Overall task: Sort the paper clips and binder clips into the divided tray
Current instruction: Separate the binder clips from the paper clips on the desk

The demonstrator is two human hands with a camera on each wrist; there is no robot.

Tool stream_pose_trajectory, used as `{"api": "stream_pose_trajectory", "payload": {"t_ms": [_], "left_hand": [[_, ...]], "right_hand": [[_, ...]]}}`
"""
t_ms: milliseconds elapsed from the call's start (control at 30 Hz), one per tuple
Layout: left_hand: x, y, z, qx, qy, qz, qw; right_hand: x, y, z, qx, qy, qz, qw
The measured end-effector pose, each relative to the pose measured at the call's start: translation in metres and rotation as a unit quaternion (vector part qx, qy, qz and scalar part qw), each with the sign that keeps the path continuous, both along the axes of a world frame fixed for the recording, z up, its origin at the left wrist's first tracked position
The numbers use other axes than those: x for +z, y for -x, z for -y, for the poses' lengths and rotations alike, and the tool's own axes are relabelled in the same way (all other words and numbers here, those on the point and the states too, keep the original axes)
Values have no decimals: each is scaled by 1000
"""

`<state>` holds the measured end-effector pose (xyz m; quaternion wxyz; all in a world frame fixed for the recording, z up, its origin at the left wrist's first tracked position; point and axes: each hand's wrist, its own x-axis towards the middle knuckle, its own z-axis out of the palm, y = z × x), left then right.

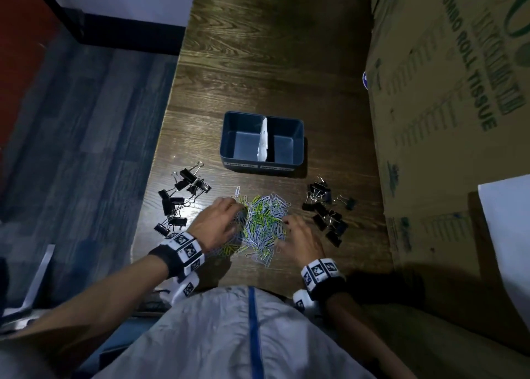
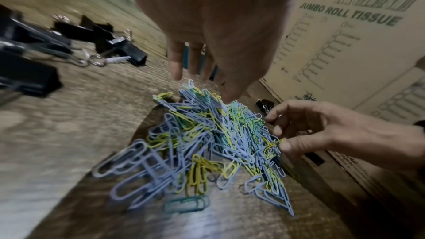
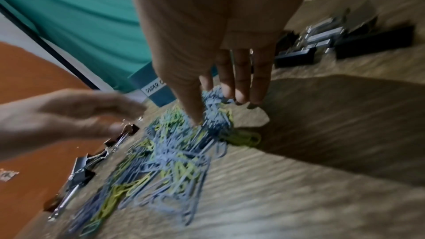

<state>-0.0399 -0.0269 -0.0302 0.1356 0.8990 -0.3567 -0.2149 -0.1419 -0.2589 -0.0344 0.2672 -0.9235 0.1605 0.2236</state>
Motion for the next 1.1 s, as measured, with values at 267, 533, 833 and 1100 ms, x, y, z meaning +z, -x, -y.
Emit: {"api": "stream_pose_trajectory", "payload": {"t_ms": [267, 533, 833, 1100], "left_hand": [[6, 15, -34, -38, -235, -40, 970], [-19, 14, 0, 51, -55, -162, 984], [15, 4, -31, 116, 96, -98, 984], [-17, 13, -12, -35, -243, -20, 969]], "right_hand": [[1, 12, -4, 202, 2, -138, 970], [-22, 1, -35, 162, 23, 33, 986], [-25, -1, 10, 34, -10, 61, 997], [-12, -28, 11, 121, 48, -64, 989]]}}
